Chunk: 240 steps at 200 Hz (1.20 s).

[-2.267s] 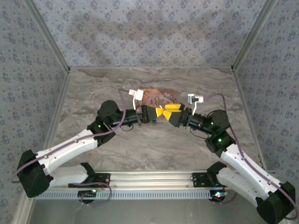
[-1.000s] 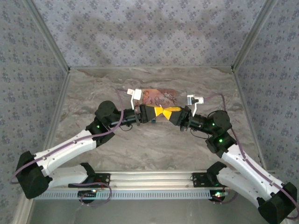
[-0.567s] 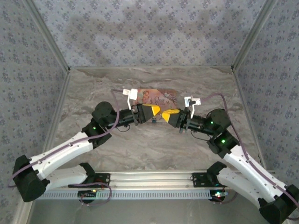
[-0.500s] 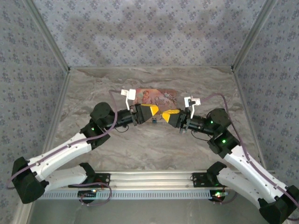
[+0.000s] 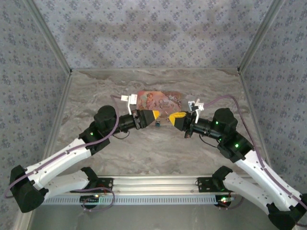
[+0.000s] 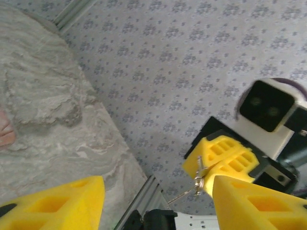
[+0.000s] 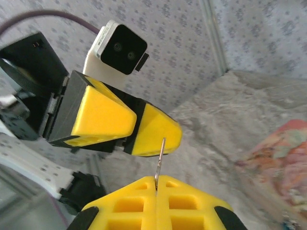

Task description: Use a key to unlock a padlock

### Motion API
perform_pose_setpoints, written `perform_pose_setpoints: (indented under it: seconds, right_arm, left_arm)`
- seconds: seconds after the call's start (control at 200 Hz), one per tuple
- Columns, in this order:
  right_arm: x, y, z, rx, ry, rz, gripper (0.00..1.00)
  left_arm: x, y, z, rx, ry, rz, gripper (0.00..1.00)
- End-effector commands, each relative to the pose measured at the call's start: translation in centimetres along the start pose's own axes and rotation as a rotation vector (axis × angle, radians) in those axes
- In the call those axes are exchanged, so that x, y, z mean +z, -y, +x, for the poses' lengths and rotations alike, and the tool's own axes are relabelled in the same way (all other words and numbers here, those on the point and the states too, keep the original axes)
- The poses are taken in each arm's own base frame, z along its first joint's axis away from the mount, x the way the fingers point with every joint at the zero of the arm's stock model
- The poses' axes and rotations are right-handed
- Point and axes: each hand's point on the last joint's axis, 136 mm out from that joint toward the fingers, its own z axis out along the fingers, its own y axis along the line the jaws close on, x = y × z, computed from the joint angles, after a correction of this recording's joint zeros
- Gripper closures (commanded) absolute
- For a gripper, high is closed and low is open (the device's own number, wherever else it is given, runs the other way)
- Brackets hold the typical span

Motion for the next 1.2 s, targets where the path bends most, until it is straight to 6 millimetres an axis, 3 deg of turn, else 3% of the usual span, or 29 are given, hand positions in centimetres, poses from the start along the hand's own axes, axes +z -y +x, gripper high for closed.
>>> perform_pose_setpoints:
  seconds: [0.0,0.23,0.41,0.665,1.194]
  right_arm:
    - [-0.6,1.8,0.2,-0.178,-0.070,0.180,1.00]
    - [0.0,3.7,1.0,-0.449,-0.175,0.424,1.00]
    - [0.8,3.0,1.0,-0.613,-0.183,0.515,1.00]
    - [1.8,2.4,0.9,-0.689,-0.169,0.563,1.00]
    - [2.6,2.1,0.9,-0.763,-0.170,0.599,1.00]
  left_arm:
    - [0.2,0.8,-1.2,0.005,0.019,-0.018,0.36]
    - [0.8,0.3,-1.7,-0.035,0.032,-0.042,0.33]
    - [1.2,0.3,-1.7,-0.053,0.023,-0.054,0.32]
    - [2.5,-0.5,-0.8,-0.089,-0.018,-0.088,0.34]
    - [2.9,-0.1,-0.8,-0.100,-0.023,-0.066,0.79]
